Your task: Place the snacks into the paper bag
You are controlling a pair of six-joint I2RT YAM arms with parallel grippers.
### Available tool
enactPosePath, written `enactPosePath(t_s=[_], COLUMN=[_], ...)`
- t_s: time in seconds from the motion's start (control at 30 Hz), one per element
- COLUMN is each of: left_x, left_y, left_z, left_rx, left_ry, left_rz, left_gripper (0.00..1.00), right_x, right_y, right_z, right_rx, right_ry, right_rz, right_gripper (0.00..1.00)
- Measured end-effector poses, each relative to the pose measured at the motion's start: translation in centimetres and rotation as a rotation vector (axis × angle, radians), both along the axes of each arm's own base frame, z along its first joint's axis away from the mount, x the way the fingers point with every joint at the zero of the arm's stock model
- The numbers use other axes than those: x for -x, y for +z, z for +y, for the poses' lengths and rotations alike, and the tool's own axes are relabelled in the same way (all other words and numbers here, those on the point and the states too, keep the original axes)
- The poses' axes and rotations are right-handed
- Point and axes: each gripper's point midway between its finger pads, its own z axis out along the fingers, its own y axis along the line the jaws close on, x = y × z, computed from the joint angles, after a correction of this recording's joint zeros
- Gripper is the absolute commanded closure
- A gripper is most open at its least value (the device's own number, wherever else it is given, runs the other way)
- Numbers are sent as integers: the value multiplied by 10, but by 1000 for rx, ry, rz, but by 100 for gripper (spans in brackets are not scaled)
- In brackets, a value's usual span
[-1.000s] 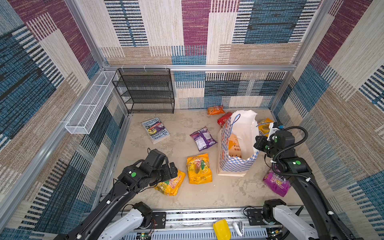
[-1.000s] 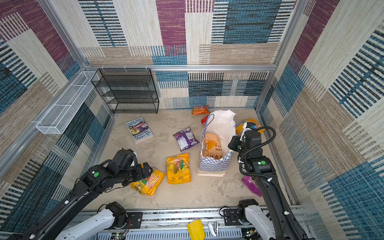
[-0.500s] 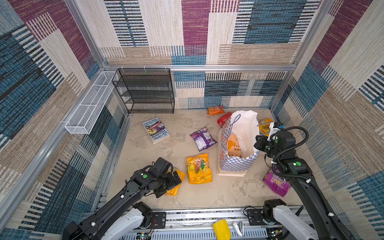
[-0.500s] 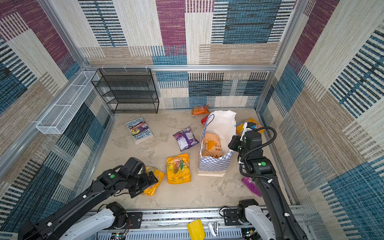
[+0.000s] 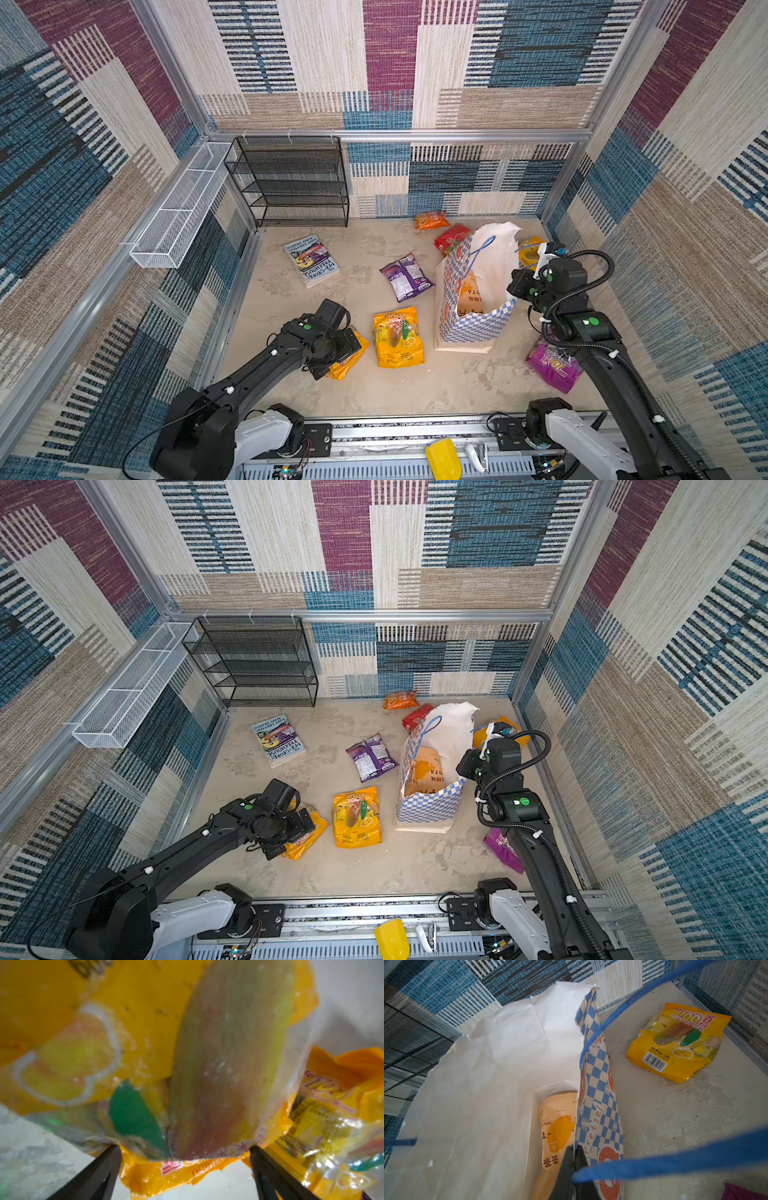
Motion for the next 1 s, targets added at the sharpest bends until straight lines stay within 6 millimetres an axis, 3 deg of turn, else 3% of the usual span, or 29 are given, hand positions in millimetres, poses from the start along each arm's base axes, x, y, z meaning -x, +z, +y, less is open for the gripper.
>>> enactPosePath(t_s=[0.17,0.33,0.57,0.67,0.9,1.0], left_x=[-36,-31,-5,-7,-15,-22], left_y=[39,69,46,36,7,5], left_z=[8,19,48,56,56,53], left_rx=[-31,-22,-13,-6,39,59], left_ry=[-34,-45,49,90,102,89], left_rz=[-129,-227,-163,-128,-43,-55], left_gripper=[0,0,0,0,2,4], right_x=[-1,-2,1,0,0,-1], right_y=[-1,2,5,2,1,2], right_z=[0,0,0,0,0,1], right_rx=[-5,-6,-7,-6,-6,-7], right_ry=[-4,-4,-4,-4,-1,0], right_rz=[6,0,-8,-1,2,0], right_gripper=[100,100,100,100,100,100])
